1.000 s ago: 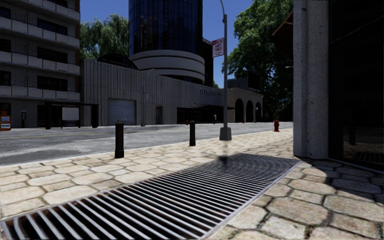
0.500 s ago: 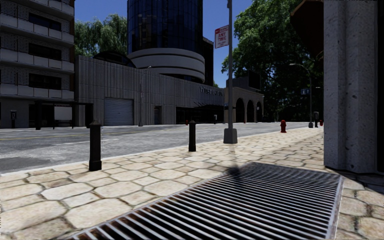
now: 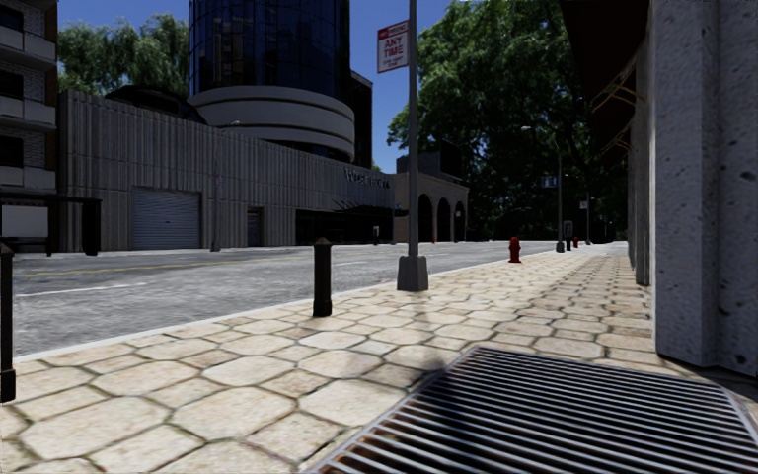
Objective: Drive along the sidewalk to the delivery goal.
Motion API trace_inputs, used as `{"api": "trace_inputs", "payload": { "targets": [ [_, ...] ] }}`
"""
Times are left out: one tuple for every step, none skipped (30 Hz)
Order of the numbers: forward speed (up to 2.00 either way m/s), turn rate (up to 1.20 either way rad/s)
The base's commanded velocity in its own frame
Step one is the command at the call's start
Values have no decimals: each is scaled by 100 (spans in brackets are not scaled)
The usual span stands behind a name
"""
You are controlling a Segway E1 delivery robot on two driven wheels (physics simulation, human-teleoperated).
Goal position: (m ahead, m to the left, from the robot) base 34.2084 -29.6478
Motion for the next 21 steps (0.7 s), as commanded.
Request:
{"api": "trace_inputs", "payload": {
  "targets": [
    [200,-40],
    [200,-40],
    [200,-40],
    [200,-40],
    [200,-40],
    [200,-40],
    [200,-40],
    [200,-40],
    [200,-40],
    [200,-40],
    [200,-40],
    [200,-40],
    [200,-40],
    [200,-40],
    [200,-40],
    [200,-40],
    [200,-41],
    [200,-41],
    [200,-41],
    [200,-41],
    [200,-41]
  ]
}}
